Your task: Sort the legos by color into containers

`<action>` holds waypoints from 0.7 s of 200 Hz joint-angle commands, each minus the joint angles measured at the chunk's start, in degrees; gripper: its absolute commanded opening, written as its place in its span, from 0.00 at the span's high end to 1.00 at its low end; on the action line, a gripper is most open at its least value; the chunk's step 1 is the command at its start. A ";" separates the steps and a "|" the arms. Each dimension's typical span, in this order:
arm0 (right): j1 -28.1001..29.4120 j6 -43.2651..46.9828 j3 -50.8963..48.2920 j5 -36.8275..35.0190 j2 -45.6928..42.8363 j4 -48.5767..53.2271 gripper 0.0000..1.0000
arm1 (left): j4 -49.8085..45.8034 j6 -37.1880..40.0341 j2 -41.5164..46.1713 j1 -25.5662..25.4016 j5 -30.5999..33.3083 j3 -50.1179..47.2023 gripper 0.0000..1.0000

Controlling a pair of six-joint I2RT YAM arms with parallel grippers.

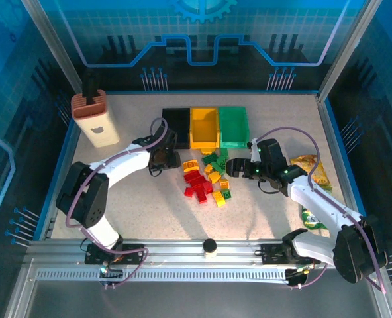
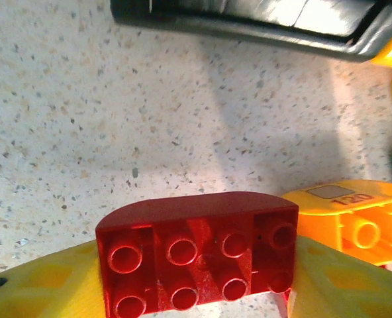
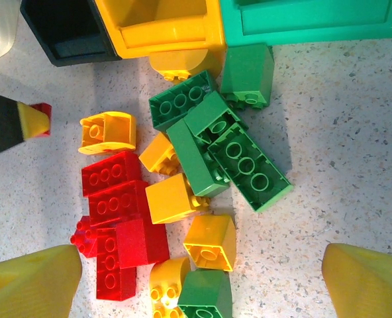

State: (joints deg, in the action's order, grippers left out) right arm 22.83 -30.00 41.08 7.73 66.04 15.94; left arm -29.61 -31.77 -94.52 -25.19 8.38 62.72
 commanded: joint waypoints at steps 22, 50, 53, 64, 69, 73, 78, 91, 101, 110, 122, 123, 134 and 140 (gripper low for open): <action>0.08 0.99 0.93 0.37 -0.73 1.06 0.06 | -3.35 3.13 2.08 -0.03 2.15 7.51 0.44; 0.11 0.58 -0.91 0.88 -2.85 0.61 0.06 | -4.51 4.37 0.00 0.73 2.72 13.19 0.44; 0.11 0.54 -1.02 0.88 -3.02 0.52 0.06 | -4.64 4.49 -0.24 0.87 2.73 13.79 0.44; 0.15 0.38 -1.82 1.02 -3.71 0.23 0.06 | -4.59 5.02 -1.24 1.53 2.69 15.88 0.44; 0.11 0.38 -2.00 1.02 -3.85 0.23 0.06 | -4.54 5.19 -1.78 1.89 2.58 16.82 0.44; 0.10 0.38 -2.12 1.06 -3.94 0.29 0.06 | -4.64 5.33 -2.31 2.09 2.56 17.64 0.44; 0.11 0.38 -2.10 1.15 -3.99 0.44 0.06 | -4.71 5.56 -2.93 2.44 2.47 18.70 0.44; 0.11 0.47 -2.16 1.19 -4.22 0.96 0.06 | -5.06 5.99 -5.23 3.27 2.30 21.75 0.44; 0.11 0.43 -2.21 1.22 -4.45 1.19 0.06 | -5.26 6.21 -7.39 3.81 2.25 24.05 0.44; 0.11 0.47 -2.44 1.24 -4.93 1.21 0.06 | -5.53 6.45 -9.31 4.37 2.08 26.20 0.44; 0.11 0.25 -2.89 1.11 -5.55 1.09 0.06 | -6.06 6.75 -12.08 5.00 1.91 29.21 0.44; 0.11 0.27 -2.95 1.08 -5.56 1.05 0.06 | -6.07 6.78 -12.26 5.08 1.91 29.52 0.44; 0.11 0.17 -3.32 1.06 -5.96 0.93 0.06 | -6.66 6.87 -14.85 5.74 1.90 32.12 0.44; 0.11 0.30 -3.42 1.06 -6.09 0.93 0.06 | -7.07 6.97 -16.18 5.97 1.90 33.67 0.44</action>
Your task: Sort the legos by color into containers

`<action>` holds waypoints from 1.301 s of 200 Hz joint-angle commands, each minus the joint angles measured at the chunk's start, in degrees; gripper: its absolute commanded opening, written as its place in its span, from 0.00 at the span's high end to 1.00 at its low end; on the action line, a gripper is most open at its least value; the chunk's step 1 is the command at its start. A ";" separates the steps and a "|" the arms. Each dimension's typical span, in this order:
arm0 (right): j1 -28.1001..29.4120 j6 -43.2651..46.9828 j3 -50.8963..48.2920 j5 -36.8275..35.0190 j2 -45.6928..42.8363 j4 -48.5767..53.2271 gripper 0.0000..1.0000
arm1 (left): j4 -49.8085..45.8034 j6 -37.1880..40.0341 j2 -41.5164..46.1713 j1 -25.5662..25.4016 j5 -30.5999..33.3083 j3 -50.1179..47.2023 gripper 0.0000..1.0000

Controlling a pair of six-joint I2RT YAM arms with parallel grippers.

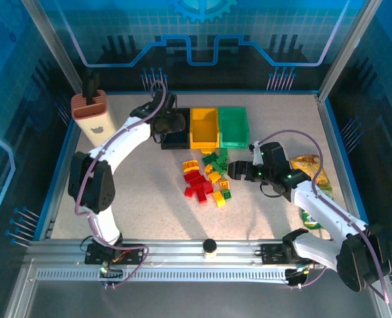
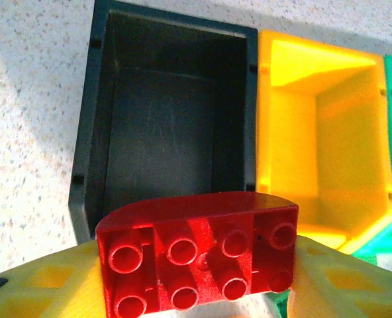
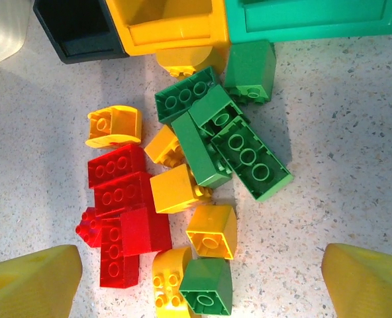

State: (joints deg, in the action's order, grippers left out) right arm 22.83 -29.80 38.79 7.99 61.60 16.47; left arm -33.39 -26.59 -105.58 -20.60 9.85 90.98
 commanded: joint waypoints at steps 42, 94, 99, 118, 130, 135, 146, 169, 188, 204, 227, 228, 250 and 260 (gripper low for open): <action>0.46 1.51 -0.45 1.84 -0.98 1.55 0.05 | -6.36 3.05 -11.85 3.11 -2.21 16.20 0.15; 5.19 6.09 3.82 0.96 0.45 5.01 0.06 | 0.25 3.07 4.46 0.15 -1.40 3.64 0.05; 6.27 6.77 4.64 0.70 0.86 5.63 0.07 | 1.18 2.84 6.72 -0.37 -1.12 0.77 0.05; 10.64 8.90 8.10 -1.44 3.31 8.15 0.08 | 7.11 2.19 16.25 -2.74 -0.71 -11.89 0.06; 13.36 9.73 10.93 -2.49 5.98 10.35 0.11 | 11.05 1.93 22.66 -4.30 -0.60 -20.42 0.07; 14.56 9.84 12.17 -2.89 7.29 11.46 0.11 | 12.45 1.70 25.36 -4.88 -0.25 -24.03 0.07; 17.05 9.66 15.70 -3.88 10.11 13.78 0.12 | 14.31 1.40 31.63 -5.91 0.38 -30.93 0.07; 22.82 8.60 19.67 -4.93 15.10 14.65 0.13 | 15.58 -0.26 46.71 -6.43 1.22 -43.69 0.08; 25.53 7.19 22.01 -4.21 20.04 14.03 0.13 | 14.11 -2.22 58.35 -6.55 2.49 -51.54 0.08; 27.30 6.38 24.66 -3.36 24.82 14.13 0.14 | 11.04 -4.06 65.48 -6.51 4.01 -55.36 0.08; 29.34 4.81 29.83 -5.00 31.77 16.72 0.17 | 8.06 -5.44 70.19 -6.53 4.96 -57.90 0.08; 29.34 4.81 29.83 -5.00 31.77 16.72 0.17 | 7.98 -5.42 70.22 -6.50 4.94 -58.00 0.08; 30.61 0.82 34.14 -8.41 36.59 20.10 0.22 | 7.19 -5.32 69.54 -6.54 5.38 -58.39 0.08; 31.03 -1.04 34.98 -9.38 37.63 20.49 0.23 | 7.17 -5.19 68.78 -6.60 5.60 -58.22 0.08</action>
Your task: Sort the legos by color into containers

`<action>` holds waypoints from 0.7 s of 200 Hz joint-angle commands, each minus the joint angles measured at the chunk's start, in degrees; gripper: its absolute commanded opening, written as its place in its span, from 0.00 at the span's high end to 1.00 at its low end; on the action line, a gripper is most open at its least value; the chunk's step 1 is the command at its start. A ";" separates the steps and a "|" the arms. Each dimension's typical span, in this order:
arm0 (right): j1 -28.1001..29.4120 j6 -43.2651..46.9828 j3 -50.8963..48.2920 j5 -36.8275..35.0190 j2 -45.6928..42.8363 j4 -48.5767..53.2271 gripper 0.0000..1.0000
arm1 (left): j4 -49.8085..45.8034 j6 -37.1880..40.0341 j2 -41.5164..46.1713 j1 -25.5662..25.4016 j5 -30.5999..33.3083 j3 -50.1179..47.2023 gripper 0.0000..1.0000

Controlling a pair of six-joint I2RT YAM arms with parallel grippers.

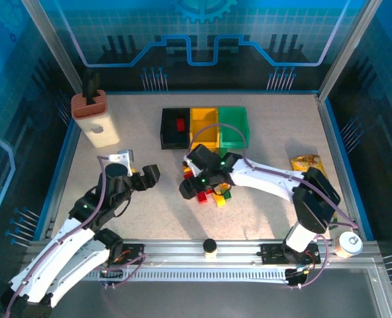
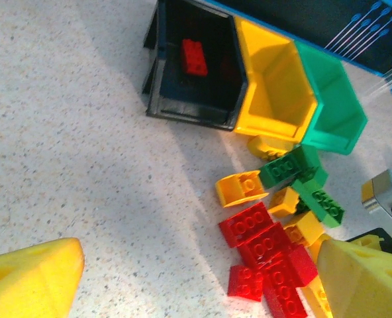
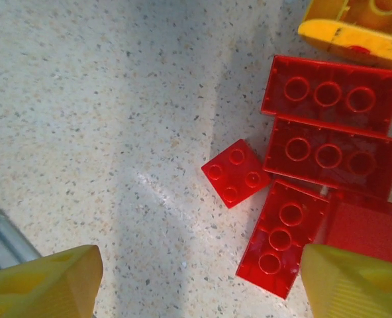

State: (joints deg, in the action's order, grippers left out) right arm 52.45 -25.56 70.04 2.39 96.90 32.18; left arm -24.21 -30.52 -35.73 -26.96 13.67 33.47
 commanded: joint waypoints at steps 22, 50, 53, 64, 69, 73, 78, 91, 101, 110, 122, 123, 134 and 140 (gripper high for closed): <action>1.82 -9.30 4.87 -4.24 4.42 5.21 0.28 | -1.69 -0.81 -2.15 -0.21 2.10 -0.60 0.09; 4.02 -11.32 6.83 -4.85 7.24 5.57 0.31 | -1.53 -0.75 -2.00 -0.27 2.87 -0.93 0.09; 4.26 -11.47 7.20 -5.05 7.64 5.85 0.31 | -1.62 -0.79 -1.96 -0.28 3.13 -0.99 0.09; 4.87 -12.41 8.02 -5.25 9.26 6.60 0.34 | -1.89 -1.02 -1.65 -0.29 3.57 -1.04 0.09; 5.06 -12.93 8.40 -5.29 9.99 6.91 0.34 | -1.98 -1.26 -1.43 -0.34 3.75 -1.13 0.09; 5.05 -13.37 8.60 -5.21 10.49 7.08 0.35 | -2.07 -1.43 -1.32 -0.32 3.98 -1.21 0.09; 5.19 -13.87 8.78 -5.21 11.01 7.26 0.36 | -2.16 -1.61 -1.05 -0.35 4.19 -1.28 0.09; 5.54 -14.98 9.26 -5.94 12.16 7.73 0.36 | -2.27 -1.98 -0.45 -0.30 4.45 -1.56 0.09; 5.73 -16.20 9.90 -7.66 12.82 9.02 0.37 | -2.33 -2.28 -0.06 -0.31 4.76 -1.73 0.09; 5.83 -16.93 10.39 -8.81 13.29 10.05 0.37 | -2.40 -2.42 0.19 -0.28 4.95 -1.94 0.09; 5.91 -17.99 10.96 -9.98 13.86 11.38 0.37 | -2.44 -2.62 0.39 -0.30 5.21 -2.09 0.09; 5.91 -18.06 10.93 -10.01 13.89 11.44 0.37 | -2.43 -2.62 0.39 -0.34 5.22 -2.09 0.09; 5.97 -18.33 11.17 -10.02 14.43 11.67 0.36 | -2.43 -2.70 0.34 -0.35 5.47 -2.18 0.09; 6.00 -18.47 11.12 -9.91 14.68 11.54 0.36 | -2.36 -2.70 0.24 -0.36 5.65 -2.18 0.09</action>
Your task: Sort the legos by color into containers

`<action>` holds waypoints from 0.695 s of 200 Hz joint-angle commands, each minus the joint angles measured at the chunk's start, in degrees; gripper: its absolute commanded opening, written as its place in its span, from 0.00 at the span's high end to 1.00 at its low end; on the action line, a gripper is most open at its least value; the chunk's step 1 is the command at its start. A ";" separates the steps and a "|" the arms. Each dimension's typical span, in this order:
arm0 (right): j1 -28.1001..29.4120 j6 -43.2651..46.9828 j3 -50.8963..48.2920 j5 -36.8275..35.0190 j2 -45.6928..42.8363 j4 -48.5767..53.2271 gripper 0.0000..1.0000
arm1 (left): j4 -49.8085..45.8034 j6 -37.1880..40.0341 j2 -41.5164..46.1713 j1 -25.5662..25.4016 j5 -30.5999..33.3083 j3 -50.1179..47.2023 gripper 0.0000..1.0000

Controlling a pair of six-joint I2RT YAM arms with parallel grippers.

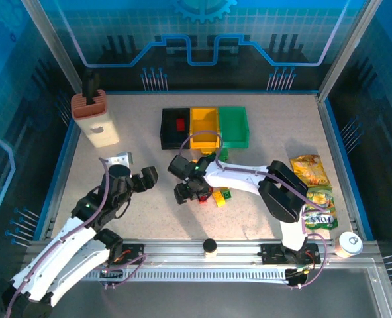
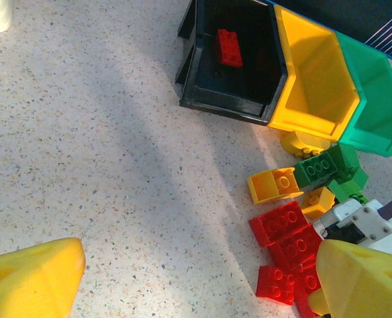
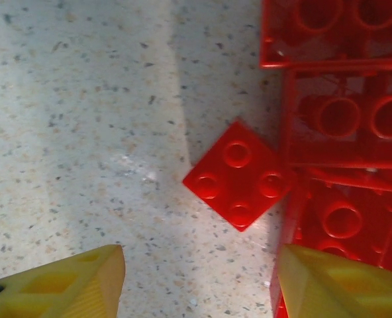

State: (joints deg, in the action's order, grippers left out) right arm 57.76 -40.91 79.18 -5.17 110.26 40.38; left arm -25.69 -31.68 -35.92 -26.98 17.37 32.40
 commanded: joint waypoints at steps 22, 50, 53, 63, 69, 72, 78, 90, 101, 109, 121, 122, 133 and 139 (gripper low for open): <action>0.71 -3.79 2.13 -1.56 2.61 2.38 0.35 | -0.43 -1.50 0.41 -0.23 2.64 -1.12 0.09; 2.27 -4.15 4.74 -3.82 4.05 3.82 0.36 | -0.42 -1.28 0.30 -0.32 3.34 -0.86 0.09; 2.49 -4.28 5.05 -4.50 4.00 3.96 0.37 | -0.46 -1.28 0.29 -0.29 3.37 -0.85 0.09; 3.04 -4.71 5.80 -5.37 4.01 4.55 0.37 | -0.59 -1.11 0.32 -0.28 3.71 -0.68 0.09; 3.27 -4.96 6.30 -5.72 4.21 5.06 0.37 | -0.67 -1.05 0.32 -0.31 3.75 -0.59 0.09; 3.39 -4.92 6.52 -5.84 4.37 5.26 0.37 | -0.67 -1.06 0.33 -0.30 3.73 -0.52 0.09; 3.58 -4.99 6.98 -6.16 4.76 5.80 0.36 | -0.85 -1.02 0.33 -0.29 3.81 -0.43 0.09; 3.87 -5.28 7.35 -6.72 5.47 6.29 0.35 | -0.94 -0.97 0.37 -0.34 3.82 -0.25 0.09; 3.85 -5.64 7.21 -6.52 6.12 6.37 0.34 | -1.26 -0.93 0.55 -0.34 3.98 -0.08 0.09; 3.85 -6.01 7.23 -6.74 6.56 6.82 0.33 | -1.53 -0.94 0.64 -0.35 4.20 -0.06 0.09; 3.85 -6.76 6.96 -7.55 6.75 7.42 0.32 | -1.66 -0.93 1.08 -0.31 4.43 -0.30 0.09; 3.90 -6.83 6.87 -7.65 6.74 7.47 0.32 | -1.65 -0.93 1.06 -0.28 4.43 -0.35 0.09; 3.74 -7.34 6.39 -8.68 6.65 7.76 0.32 | -1.38 -1.02 1.45 -0.32 4.79 -0.75 0.09; 3.68 -7.58 6.34 -9.17 6.66 8.15 0.32 | -1.15 -1.16 1.47 -0.33 4.83 -0.91 0.09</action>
State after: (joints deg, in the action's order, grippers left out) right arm 61.21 -45.91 85.58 -11.18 115.70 44.91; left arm -26.33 -32.10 -35.62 -26.98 20.36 32.25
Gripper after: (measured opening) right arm 0.679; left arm 0.908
